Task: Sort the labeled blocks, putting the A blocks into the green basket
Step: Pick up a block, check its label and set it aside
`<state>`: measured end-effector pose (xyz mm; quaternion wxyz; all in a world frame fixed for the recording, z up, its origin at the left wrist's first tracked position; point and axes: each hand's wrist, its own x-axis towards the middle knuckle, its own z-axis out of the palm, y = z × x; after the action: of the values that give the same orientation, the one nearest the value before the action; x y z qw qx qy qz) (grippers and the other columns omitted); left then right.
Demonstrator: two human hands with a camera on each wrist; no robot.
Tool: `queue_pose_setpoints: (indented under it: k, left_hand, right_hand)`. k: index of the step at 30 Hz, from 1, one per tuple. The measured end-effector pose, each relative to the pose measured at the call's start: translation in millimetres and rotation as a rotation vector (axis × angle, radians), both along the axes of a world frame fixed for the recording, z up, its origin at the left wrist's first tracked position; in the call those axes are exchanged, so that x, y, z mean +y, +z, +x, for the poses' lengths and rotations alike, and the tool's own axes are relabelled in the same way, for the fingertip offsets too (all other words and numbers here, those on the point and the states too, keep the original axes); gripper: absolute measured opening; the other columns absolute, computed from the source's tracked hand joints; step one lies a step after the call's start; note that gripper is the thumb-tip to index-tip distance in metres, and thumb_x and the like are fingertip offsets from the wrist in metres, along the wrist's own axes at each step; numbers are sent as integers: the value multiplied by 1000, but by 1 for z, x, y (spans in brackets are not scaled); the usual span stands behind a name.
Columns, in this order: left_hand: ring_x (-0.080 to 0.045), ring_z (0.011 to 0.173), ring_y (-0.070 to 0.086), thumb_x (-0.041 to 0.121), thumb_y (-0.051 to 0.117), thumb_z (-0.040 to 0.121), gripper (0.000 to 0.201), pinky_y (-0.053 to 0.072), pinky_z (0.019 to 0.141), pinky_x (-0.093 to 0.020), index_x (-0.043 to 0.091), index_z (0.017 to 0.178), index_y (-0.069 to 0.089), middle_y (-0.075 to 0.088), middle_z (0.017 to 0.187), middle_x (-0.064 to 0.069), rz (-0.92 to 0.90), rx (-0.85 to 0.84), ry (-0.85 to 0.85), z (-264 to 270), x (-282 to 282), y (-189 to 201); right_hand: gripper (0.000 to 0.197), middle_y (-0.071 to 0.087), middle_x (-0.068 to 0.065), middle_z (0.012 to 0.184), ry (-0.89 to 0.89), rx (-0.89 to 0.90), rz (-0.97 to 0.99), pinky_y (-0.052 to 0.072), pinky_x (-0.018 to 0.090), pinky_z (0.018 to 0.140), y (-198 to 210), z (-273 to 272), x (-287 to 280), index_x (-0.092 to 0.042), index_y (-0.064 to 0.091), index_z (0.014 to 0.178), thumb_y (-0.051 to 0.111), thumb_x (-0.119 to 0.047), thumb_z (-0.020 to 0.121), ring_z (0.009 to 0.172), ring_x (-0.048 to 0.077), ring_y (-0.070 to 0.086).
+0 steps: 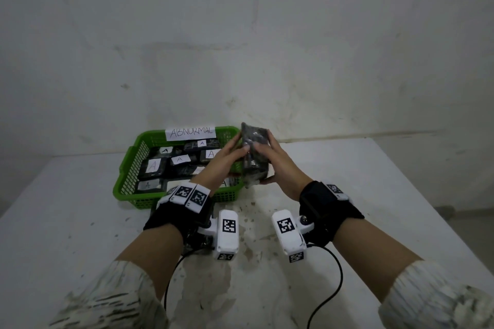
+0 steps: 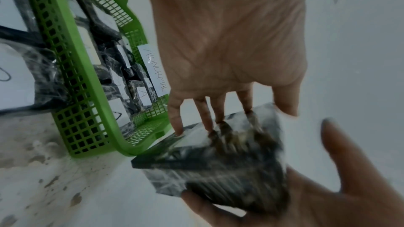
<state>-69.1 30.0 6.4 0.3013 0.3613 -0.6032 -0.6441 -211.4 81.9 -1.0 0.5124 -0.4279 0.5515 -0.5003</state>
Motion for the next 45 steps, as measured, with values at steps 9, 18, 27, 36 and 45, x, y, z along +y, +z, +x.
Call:
queue_pose_setpoints:
  k: [9, 18, 27, 36, 45]
  left_hand:
    - [-20, 130, 39, 28, 55, 92, 40, 44, 101, -35, 39, 130, 48, 39, 143, -2, -202, -182, 139, 12, -15, -9]
    - [-25, 121, 51, 15, 63, 87, 47, 43, 104, -43, 31, 128, 45, 49, 135, -9, -86, -80, 217, 28, -14, -24]
    - [-14, 82, 66, 13, 62, 88, 24, 58, 65, -27, 12, 111, 56, 63, 106, -8, 60, -261, 192, 48, -8, -37]
    - [-32, 123, 40, 40, 58, 89, 40, 31, 105, -40, 29, 127, 52, 47, 132, -5, -480, -1006, 161, 65, -3, -90]
    - [-27, 145, -15, 47, 30, 98, 64, -3, 115, -52, 27, 150, -1, -11, 158, 7, -482, -1234, -37, 87, 0, -121]
  right_hand:
    - [53, 60, 11, 123, -196, -256, 27, 55, 62, 68, 2, -22, 7, -22, 47, 127, 61, -47, 82, 103, 35, 65]
    - [51, 64, 12, 123, -86, -303, 185, 56, 51, 79, -12, -35, 12, -14, 59, 126, 46, -49, 90, 103, 29, 64]
    - [34, 61, 10, 90, -138, -42, 420, 51, 43, 77, -50, -34, 26, -18, 58, 91, 30, -37, 97, 86, 28, 59]
    - [31, 61, 11, 76, -200, -104, 555, 48, 29, 65, -100, -29, 26, -12, 60, 89, 37, -33, 94, 67, 28, 57]
    - [39, 66, 10, 86, -187, -75, 634, 55, 25, 55, -122, -8, 22, -8, 63, 99, 40, -40, 100, 75, 23, 63]
